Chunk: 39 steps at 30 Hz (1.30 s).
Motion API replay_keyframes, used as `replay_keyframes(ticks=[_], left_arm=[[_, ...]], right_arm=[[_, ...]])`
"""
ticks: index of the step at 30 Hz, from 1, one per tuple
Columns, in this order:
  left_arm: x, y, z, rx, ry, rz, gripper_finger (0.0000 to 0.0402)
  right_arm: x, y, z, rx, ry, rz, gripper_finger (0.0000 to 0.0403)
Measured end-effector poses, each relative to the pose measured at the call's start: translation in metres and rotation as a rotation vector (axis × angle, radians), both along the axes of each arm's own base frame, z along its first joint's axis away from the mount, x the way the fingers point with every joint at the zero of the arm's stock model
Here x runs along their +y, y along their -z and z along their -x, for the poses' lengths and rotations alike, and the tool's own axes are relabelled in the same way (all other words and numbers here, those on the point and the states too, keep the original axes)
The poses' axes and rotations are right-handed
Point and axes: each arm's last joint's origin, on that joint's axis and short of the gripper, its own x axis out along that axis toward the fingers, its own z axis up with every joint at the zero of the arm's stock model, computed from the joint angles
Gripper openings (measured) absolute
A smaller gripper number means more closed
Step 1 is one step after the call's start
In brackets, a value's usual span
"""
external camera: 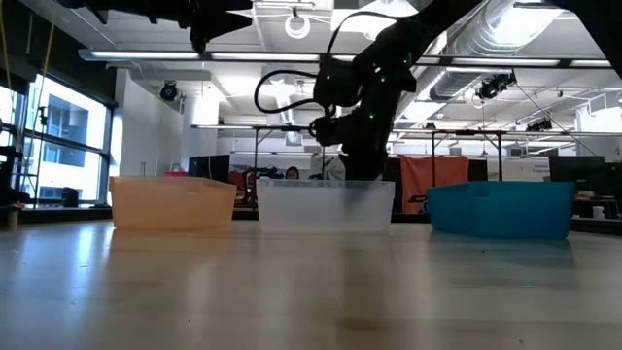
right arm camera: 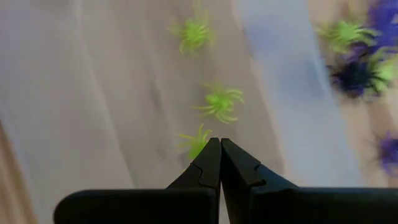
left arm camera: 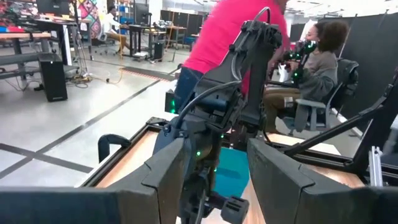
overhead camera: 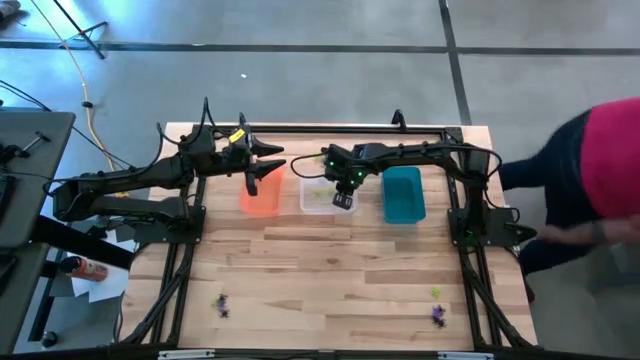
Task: Sort Halloween decoration
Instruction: Put the green spider toy into the transparent bin
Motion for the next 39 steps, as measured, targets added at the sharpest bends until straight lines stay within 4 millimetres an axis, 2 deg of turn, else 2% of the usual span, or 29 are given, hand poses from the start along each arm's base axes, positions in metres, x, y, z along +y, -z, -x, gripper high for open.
replay_keyframes(ticks=[5, 8, 12, 16, 18, 20, 23, 26, 29, 32, 36, 39], left_arm=[[0.0, 0.0, 0.0, 0.006, -0.002, -0.028, 0.0158], [0.0, 0.0, 0.0, 0.006, -0.002, -0.033, 0.0158], [0.0, 0.0, 0.0, 0.006, -0.003, -0.033, 0.0158], [0.0, 0.0, 0.0, 0.006, -0.002, -0.032, 0.0158], [0.0, 0.0, 0.0, 0.006, -0.002, -0.033, 0.0158], [0.0, 0.0, 0.0, 0.005, -0.002, -0.03, 0.0158], [0.0, 0.0, 0.0, -0.001, -0.003, -0.007, 0.0158], [0.0, 0.0, 0.0, -0.001, -0.003, 0.0, 0.0158], [0.0, 0.0, 0.0, 0.0, -0.003, 0.0, 0.0158], [0.001, 0.0, 0.0, 0.0, -0.014, 0.0, 0.0158], [0.002, 0.0, 0.0, 0.0, -0.054, -0.001, 0.0158], [0.002, 0.0, 0.0, 0.0, -0.061, -0.001, 0.0158]], right_arm=[[0.001, 0.0, 0.0, -0.003, -0.01, -0.028, 0.0002], [0.001, 0.0, -0.001, -0.017, -0.005, -0.042, 0.0021], [0.002, 0.0, 0.001, -0.001, 0.021, -0.059, 0.0086], [0.001, -0.003, 0.0, -0.002, -0.046, -0.03, 0.0165], [-0.002, -0.015, -0.002, -0.017, -0.091, -0.034, 0.0198], [-0.005, -0.036, -0.002, -0.034, -0.129, -0.059, 0.022], [-0.008, -0.067, 0.006, -0.058, -0.152, -0.087, 0.0234], [-0.005, -0.097, 0.023, -0.108, -0.143, -0.113, 0.0236], [0.011, -0.119, 0.048, -0.156, -0.141, -0.161, 0.0236], [0.032, -0.126, 0.081, -0.169, -0.11, -0.204, 0.0236], [0.063, -0.132, 0.128, -0.172, 0.023, -0.322, 0.0236], [0.09, -0.127, 0.162, -0.054, 0.174, -0.498, 0.0236]])
